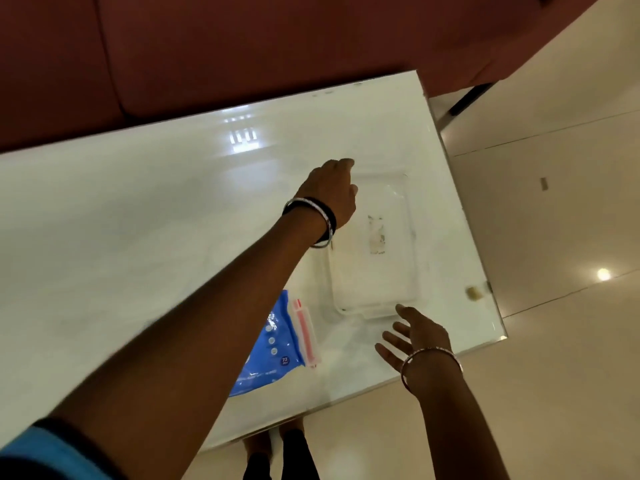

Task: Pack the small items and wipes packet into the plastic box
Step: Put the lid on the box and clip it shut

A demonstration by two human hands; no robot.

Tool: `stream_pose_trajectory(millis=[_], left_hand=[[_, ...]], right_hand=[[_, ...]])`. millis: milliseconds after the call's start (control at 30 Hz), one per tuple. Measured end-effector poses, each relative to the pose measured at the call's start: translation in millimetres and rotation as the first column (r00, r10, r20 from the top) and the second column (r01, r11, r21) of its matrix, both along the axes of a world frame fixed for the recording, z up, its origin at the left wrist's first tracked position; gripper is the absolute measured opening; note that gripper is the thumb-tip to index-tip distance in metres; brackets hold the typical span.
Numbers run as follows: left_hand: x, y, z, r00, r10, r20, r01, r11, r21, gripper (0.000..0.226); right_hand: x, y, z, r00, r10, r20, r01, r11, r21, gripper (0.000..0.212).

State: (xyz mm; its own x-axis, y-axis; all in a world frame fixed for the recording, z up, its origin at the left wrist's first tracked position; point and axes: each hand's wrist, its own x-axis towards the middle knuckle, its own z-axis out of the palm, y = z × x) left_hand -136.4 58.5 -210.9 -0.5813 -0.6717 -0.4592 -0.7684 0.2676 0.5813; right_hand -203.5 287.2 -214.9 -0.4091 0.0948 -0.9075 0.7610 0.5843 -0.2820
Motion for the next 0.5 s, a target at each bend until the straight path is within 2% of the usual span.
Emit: stream_pose_trajectory(millis=[100, 200, 267, 400, 500], left_hand=[[-24, -11, -13, 0.983, -0.138, 0.124, 0.128, 0.988, 0.092, 0.070], [-33, -15, -20, 0.947, -0.177, 0.268, 0.182, 0.983, 0.008, 0.077], [-31, -20, -21, 0.946, -0.141, 0.292, 0.154, 0.988, -0.023, 0.074], [-15, -24, -16, 0.974, -0.053, 0.219, 0.061, 0.998, -0.029, 0.062], [4, -21, -3, 0.989, 0.147, 0.011, -0.147, 0.989, -0.004, 0.044]], right_hand=[[-5, -10, 1, 0.997, -0.032, 0.066, 0.034, 0.999, -0.032, 0.034], [-10, -17, 2, 0.994, -0.082, 0.078, 0.087, 0.994, -0.062, 0.042], [-12, -18, 2, 0.991, -0.112, 0.078, 0.120, 0.987, -0.105, 0.043], [-12, -14, 2, 0.987, -0.160, 0.022, 0.161, 0.972, -0.169, 0.043], [-9, -7, 8, 0.968, -0.247, -0.042, 0.229, 0.940, -0.254, 0.043]])
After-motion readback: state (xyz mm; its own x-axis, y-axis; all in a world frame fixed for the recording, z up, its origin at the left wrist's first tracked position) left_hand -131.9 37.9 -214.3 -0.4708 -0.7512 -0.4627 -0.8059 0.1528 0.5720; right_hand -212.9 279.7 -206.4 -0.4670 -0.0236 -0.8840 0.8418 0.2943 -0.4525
